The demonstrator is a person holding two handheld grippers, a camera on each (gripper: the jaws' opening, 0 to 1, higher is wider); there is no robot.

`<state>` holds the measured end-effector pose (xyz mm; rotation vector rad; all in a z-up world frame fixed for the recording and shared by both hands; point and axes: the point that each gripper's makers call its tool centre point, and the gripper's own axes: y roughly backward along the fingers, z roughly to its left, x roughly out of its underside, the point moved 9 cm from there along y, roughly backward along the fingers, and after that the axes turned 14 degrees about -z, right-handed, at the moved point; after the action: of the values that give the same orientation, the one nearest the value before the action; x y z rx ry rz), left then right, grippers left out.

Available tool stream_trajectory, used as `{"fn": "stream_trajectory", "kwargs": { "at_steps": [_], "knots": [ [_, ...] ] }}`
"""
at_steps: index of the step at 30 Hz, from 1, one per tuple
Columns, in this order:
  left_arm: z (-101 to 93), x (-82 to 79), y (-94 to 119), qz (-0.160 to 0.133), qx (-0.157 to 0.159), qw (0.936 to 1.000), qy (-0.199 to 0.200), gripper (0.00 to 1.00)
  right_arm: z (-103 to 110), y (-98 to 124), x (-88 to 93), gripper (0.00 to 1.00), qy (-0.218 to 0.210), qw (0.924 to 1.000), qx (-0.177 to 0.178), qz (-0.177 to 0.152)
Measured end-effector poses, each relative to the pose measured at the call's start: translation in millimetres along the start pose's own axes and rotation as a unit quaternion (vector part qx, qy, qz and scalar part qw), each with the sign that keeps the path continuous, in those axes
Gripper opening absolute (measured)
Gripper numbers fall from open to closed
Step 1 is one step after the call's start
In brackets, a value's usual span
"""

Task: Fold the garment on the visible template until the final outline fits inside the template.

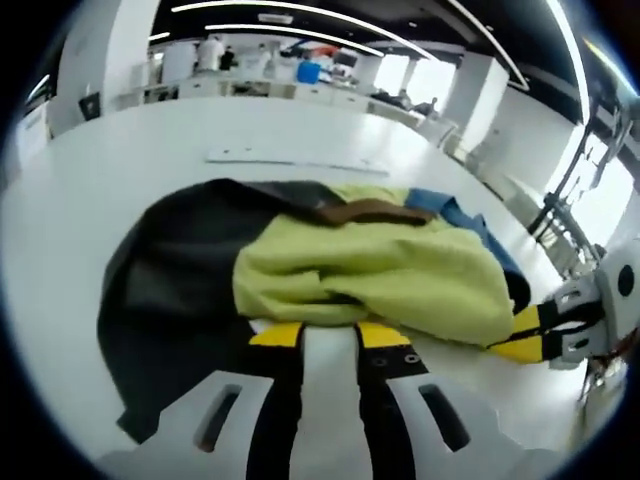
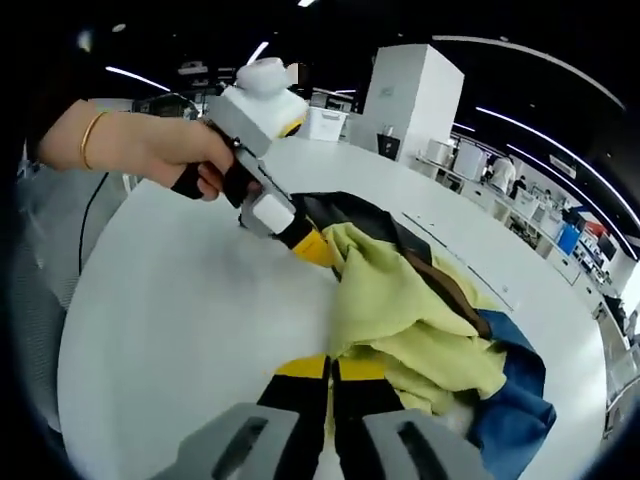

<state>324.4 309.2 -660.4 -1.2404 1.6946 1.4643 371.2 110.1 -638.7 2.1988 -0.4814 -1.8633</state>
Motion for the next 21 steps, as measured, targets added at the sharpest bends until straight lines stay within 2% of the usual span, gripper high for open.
{"fn": "stream_trajectory", "kwargs": {
  "at_steps": [3, 7, 13, 21],
  "knots": [
    [-0.2, -0.3, 6, -0.005, 0.003, 1.0000, -0.002, 0.17, -3, 3, -8.9, 0.00, -0.015, 0.9997, -0.001, -0.018],
    [2.3, -1.8, 13, -0.008, 0.000, 0.9999, -0.010, 0.18, -12, 8, -26.5, 0.00, -0.049, 0.9970, 0.005, -0.060],
    [3.9, -1.1, 20, -0.011, -0.003, 0.9999, -0.010, 0.18, -28, 10, -41.5, 0.00, -0.046, 0.9954, 0.018, -0.082],
    [-4.9, 0.7, 25, -0.011, 0.011, 0.9997, -0.018, 0.19, -59, 3, -56.3, 0.00, -0.072, 0.9891, 0.054, -0.117]
  ]
}}
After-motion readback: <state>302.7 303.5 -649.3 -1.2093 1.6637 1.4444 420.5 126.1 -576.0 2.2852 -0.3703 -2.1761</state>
